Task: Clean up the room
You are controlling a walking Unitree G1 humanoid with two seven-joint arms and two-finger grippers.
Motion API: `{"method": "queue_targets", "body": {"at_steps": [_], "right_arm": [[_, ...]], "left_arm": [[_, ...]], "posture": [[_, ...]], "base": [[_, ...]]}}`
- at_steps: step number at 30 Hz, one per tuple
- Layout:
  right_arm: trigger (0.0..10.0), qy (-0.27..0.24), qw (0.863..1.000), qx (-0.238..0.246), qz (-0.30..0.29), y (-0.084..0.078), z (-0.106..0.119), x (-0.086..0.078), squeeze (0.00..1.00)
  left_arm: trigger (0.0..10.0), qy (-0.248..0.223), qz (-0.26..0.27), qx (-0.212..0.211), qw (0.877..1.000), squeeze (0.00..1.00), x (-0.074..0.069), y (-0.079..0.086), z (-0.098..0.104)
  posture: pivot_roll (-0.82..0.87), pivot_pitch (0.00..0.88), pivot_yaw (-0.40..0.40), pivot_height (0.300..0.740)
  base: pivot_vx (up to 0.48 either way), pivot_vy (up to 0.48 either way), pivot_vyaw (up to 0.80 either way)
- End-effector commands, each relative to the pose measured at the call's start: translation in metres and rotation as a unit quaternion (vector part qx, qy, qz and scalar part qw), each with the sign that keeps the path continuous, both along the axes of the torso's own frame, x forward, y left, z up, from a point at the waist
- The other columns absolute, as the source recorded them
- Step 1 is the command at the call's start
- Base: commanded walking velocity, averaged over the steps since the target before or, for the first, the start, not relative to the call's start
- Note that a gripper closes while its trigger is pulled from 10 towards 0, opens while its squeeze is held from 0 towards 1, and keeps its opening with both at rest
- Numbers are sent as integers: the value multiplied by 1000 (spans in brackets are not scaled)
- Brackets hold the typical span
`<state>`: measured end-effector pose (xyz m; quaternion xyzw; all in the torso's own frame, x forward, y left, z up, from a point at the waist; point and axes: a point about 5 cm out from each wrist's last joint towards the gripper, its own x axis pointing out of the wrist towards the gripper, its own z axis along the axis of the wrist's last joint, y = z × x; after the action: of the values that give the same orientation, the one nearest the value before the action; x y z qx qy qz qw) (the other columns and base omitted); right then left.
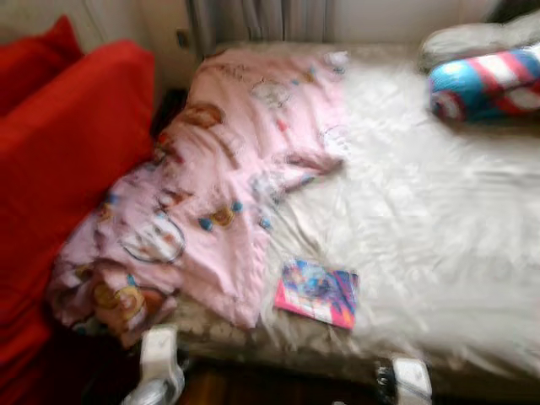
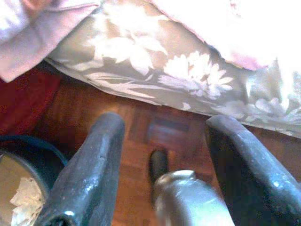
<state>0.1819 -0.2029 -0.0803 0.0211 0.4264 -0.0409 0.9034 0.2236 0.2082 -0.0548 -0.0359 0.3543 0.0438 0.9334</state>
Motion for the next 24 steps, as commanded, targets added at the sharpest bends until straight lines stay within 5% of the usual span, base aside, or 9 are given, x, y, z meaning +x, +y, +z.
{"method": "queue_targets", "body": {"at_steps": [1, 13, 24], "right_arm": [[10000, 14, 1000, 12, 5, 10, -6, -9, 0], [10000, 4, 1000, 11, 13, 10, -4, -6, 0], [10000, 0, 1000, 16, 18, 12, -4, -6, 0]], "left_arm": [[10000, 34, 6, 9, 999, 0, -18, 10, -10], [10000, 21, 2, 7, 1000, 0, -16, 9, -8], [10000, 24, 4, 6, 1000, 0, -17, 10, -8]], "posture": [[42, 186, -9, 740], [44, 197, -12, 740], [63, 185, -15, 740]], "base": [[0, 0, 0], [0, 0, 0], [0, 0, 800]]}}
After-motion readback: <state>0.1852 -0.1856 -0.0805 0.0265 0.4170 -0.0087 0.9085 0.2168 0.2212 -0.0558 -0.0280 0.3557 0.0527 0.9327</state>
